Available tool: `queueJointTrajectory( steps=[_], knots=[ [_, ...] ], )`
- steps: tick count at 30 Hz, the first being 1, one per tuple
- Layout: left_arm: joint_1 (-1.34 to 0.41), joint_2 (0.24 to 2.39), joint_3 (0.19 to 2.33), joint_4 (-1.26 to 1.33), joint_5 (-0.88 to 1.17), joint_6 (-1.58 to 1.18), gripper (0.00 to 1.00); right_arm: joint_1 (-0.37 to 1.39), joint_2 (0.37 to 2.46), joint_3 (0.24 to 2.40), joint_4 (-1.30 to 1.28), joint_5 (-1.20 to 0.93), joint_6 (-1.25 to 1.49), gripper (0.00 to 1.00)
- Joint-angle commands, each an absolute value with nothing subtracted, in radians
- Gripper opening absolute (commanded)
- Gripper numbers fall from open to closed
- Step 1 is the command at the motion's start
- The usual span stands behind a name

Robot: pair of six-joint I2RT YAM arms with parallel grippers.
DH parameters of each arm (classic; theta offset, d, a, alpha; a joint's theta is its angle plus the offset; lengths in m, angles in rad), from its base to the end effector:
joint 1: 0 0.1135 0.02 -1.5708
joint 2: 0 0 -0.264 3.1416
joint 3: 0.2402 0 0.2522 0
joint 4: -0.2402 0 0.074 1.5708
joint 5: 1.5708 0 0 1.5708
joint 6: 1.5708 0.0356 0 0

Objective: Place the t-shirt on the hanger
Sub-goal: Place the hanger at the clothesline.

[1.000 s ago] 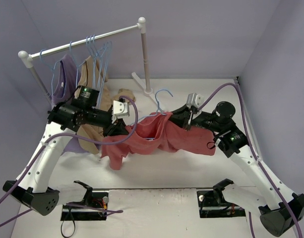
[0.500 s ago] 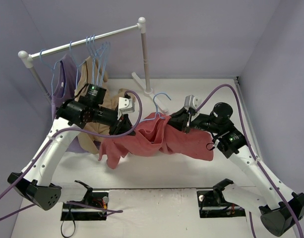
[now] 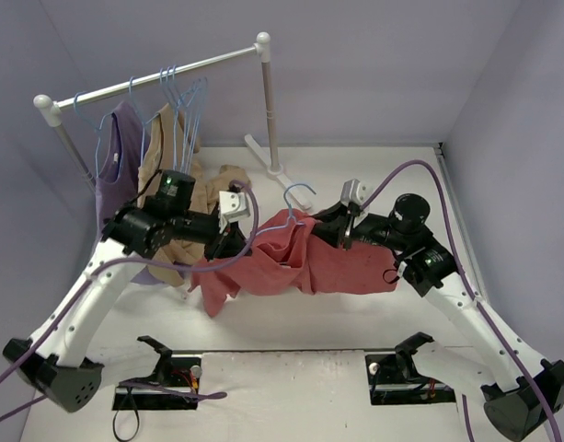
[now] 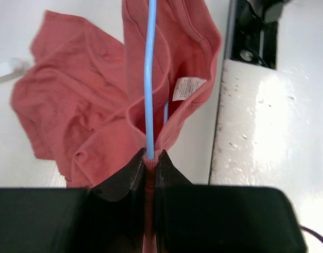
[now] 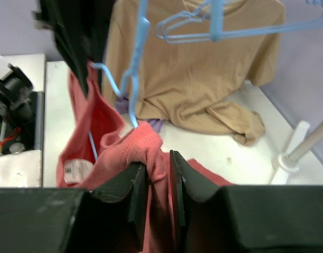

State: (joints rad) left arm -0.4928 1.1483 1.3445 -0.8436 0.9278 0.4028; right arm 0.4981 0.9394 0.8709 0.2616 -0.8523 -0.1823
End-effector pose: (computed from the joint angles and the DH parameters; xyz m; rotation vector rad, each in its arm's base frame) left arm 0.1771 -0.1275 0.4034 1.3441 1.6226 -1.0677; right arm 0.1702 0.1231 0.3884 -1.1209 0.9965 0.8397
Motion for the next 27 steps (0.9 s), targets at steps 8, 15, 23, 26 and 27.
queueJointTrajectory(
  steps=[8, 15, 23, 26, 27],
  knots=[
    [-0.497, 0.929, 1.182, -0.495, 0.755, 0.196, 0.0, 0.471, 0.867, 0.874, 0.199, -0.624, -0.279, 0.7],
    [-0.497, 0.919, 1.224, -0.494, 0.699, 0.184, 0.0, 0.467, 0.772, 0.91, 0.069, -0.421, -0.327, 0.84],
    [-0.497, 0.941, 1.419, -0.476, 0.61, 0.111, 0.0, 0.468, 0.695, 1.057, 0.033, -0.13, -0.277, 0.87],
    [-0.496, 0.988, 1.613, -0.481, 0.6, 0.058, 0.0, 0.466, 0.694, 1.109, 0.032, -0.027, -0.246, 0.87],
    [-0.495, 1.027, 1.689, -0.496, 0.611, 0.042, 0.0, 0.466, 0.695, 1.121, 0.031, -0.01, -0.238, 0.87]
  ],
)
